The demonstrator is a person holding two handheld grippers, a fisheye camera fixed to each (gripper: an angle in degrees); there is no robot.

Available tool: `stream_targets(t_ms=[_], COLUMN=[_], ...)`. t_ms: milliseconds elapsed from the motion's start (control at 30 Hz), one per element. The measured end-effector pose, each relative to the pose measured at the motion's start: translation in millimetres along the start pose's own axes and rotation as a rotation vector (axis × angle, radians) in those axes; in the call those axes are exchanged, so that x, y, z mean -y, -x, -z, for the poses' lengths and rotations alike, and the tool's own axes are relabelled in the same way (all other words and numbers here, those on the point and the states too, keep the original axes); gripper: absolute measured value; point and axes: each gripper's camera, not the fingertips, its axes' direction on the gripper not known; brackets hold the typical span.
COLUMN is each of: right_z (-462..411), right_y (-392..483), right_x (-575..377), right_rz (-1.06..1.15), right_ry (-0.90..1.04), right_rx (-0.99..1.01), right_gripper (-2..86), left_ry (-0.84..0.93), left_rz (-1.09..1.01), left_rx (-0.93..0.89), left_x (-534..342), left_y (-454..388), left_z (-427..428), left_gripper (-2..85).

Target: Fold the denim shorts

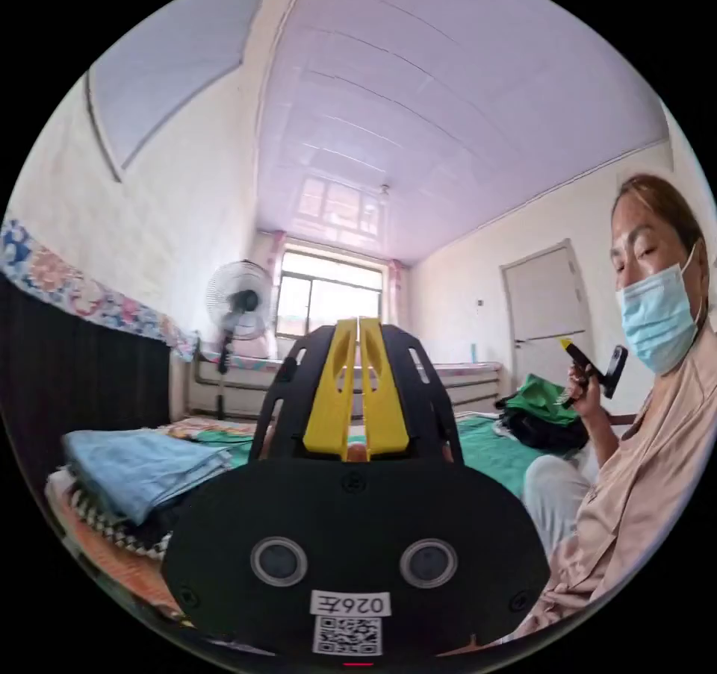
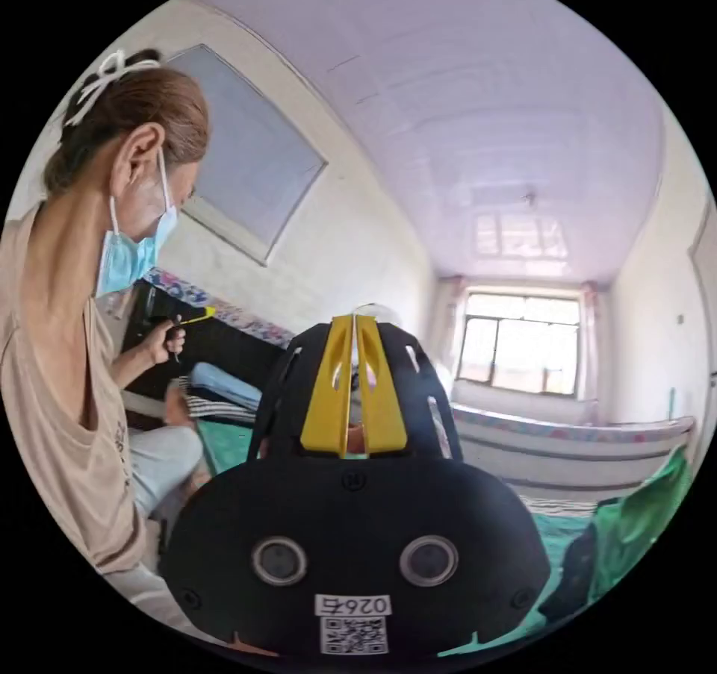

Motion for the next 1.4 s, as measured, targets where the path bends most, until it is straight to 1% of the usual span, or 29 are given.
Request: stream_targets(t_ms=[33, 67, 100, 133, 167, 233, 300, 333, 400, 500, 667, 767, 833, 867, 967, 1033, 1067, 1133, 1167, 1267, 1300, 1367, 1400], right_z=[2.2, 0.9, -1.0, -8.3, -19.0, -33.3, -43.7, -51.9, -66.0, -97.1, -173.7, -220.7, -246.5, -265.0, -314.0, -341.5, -357.8, -379.3, -391.6, -409.5, -409.9, -405.5, -403.6], right_y=[-5.3, -7.2, -7.1, -5.4, -1.6, 7.7, 19.8, 26.3, 30.0, 17.3, -48.7, -81.1, -102.6, -119.8, -164.9, -189.8, -206.5, -228.5, -242.5, -273.7, -282.8, -319.1, -327.5], right_x=[-16.3, -34.1, -43.1, -61.0, -79.0, -107.5, -137.8, -158.5, -189.3, -242.7, -326.8, -359.9, -376.6, -388.0, -416.6, -432.6, -442.6, -455.4, -464.6, -483.2, -482.2, -466.5, -461.8], right_rz=[-0.034, -0.051, -0.053, -0.051, -0.043, -0.02, 0.019, 0.042, 0.058, 0.012, -0.183, -0.192, -0.216, -0.253, -0.355, -0.403, -0.431, -0.429, -0.414, -0.376, -0.374, -0.353, -0.342], right_ry=[0.039, 0.085, 0.113, 0.187, 0.279, 0.386, 0.455, 0.504, 0.571, 0.682, 0.833, 0.9, 0.929, 0.95, 1.006, 1.045, 1.073, 1.112, 1.155, 1.268, 1.273, 1.259, 1.255], right_rx=[0.068, 0.102, 0.116, 0.158, 0.218, 0.308, 0.364, 0.385, 0.402, 0.436, 0.491, 0.494, 0.493, 0.508, 0.556, 0.581, 0.582, 0.588, 0.569, 0.564, 0.559, 0.612, 0.617], right_gripper=[-0.5, -0.6, -0.7, -0.7, -0.7, -0.4, 0.7, 1.6, 3.3, 5.9, 7.6, 7.7, 8.1, 8.8, 10.8, 12.1, 13.1, 14.1, 14.2, 12.7, 11.5, 4.7, 3.7], left_ry=[0.019, 0.037, 0.084, 0.14, 0.173, 0.342, 0.466, 0.535, 0.579, 0.554, 0.526, 0.437, 0.323, 0.322, 0.409, 0.532, 0.564, 0.674, 0.694, 0.658, 0.655, 0.641, 0.627], left_rz=[0.035, 0.056, 0.086, 0.112, 0.126, 0.188, 0.285, 0.314, 0.355, 0.405, 0.387, 0.412, 0.362, 0.347, 0.283, 0.269, 0.276, 0.314, 0.31, 0.285, 0.257, 0.231, 0.22], left_rx=[0.149, 0.218, 0.326, 0.416, 0.457, 0.578, 0.616, 0.6, 0.564, 0.534, 0.552, 0.544, 0.623, 0.636, 0.625, 0.64, 0.631, 0.582, 0.587, 0.63, 0.65, 0.667, 0.674], left_x=[-8.1, -11.8, -18.6, -25.5, -28.9, -43.9, -56.6, -64.6, -73.8, -78.5, -76.7, -71.9, -63.2, -60.1, -49.4, -51.4, -53.3, -66.7, -70.5, -76.3, -77.8, -78.9, -78.8], left_y=[20.2, 30.9, 52.8, 76.1, 88.1, 140.6, 181.5, 203.1, 228.4, 251.3, 249.8, 238.3, 220.4, 218.3, 222.5, 234.4, 237.6, 246.4, 246.0, 230.3, 223.1, 212.9, 206.1], left_z=[14.9, 19.3, 22.6, 19.4, 15.4, -15.0, -42.5, -60.8, -82.6, -103.1, -115.2, -94.7, -76.1, -76.8, -104.2, -136.3, -143.8, -171.5, -177.1, -180.6, -180.9, -178.8, -177.0], left_gripper=[-0.2, -0.2, -0.1, 0.5, 0.7, 9.7, 14.0, 15.6, 15.3, 12.3, 10.1, 10.3, 12.1, 12.8, 16.3, 18.0, 18.4, 20.1, 20.6, 21.1, 20.7, 19.0, 18.0])
